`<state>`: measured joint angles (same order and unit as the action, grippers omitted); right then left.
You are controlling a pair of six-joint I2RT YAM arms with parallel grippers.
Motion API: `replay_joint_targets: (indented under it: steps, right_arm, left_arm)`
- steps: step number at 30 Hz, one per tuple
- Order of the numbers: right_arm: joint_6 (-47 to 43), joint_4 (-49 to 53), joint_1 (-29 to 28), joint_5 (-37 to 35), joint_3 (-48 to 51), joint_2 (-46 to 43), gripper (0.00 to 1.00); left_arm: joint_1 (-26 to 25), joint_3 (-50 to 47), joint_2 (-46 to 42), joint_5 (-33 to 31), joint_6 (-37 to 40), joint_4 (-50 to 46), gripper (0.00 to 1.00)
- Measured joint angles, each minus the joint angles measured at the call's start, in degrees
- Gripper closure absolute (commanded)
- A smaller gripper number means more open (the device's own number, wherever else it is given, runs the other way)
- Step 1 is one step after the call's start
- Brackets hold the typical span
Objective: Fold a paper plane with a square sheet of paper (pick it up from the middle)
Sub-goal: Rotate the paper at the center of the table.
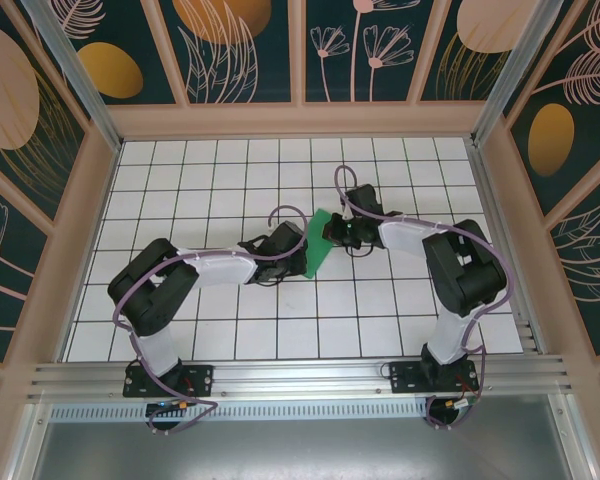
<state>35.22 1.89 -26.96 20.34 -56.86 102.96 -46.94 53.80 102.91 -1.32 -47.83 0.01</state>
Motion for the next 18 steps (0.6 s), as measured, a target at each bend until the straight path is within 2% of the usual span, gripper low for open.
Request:
replay_joint_targets:
  steps: [5,12,18]
  right_arm:
    - [-1.55,3.10,0.52,-1.31,-1.09,0.61,0.98]
    - [-3.45,6.12,0.96,-4.04,-4.72,5.62,0.98]
    - [-3.19,7.19,1.14,-5.88,-4.96,5.27,0.97]
  left_arm:
    - [0.00,0.07,0.02,2.34,0.02,0.98,0.86]
    - [0.00,0.48,1.38,2.56,-0.48,1.05,0.85]
    - [0.00,0.52,1.42,2.56,-1.07,1.05,0.85]
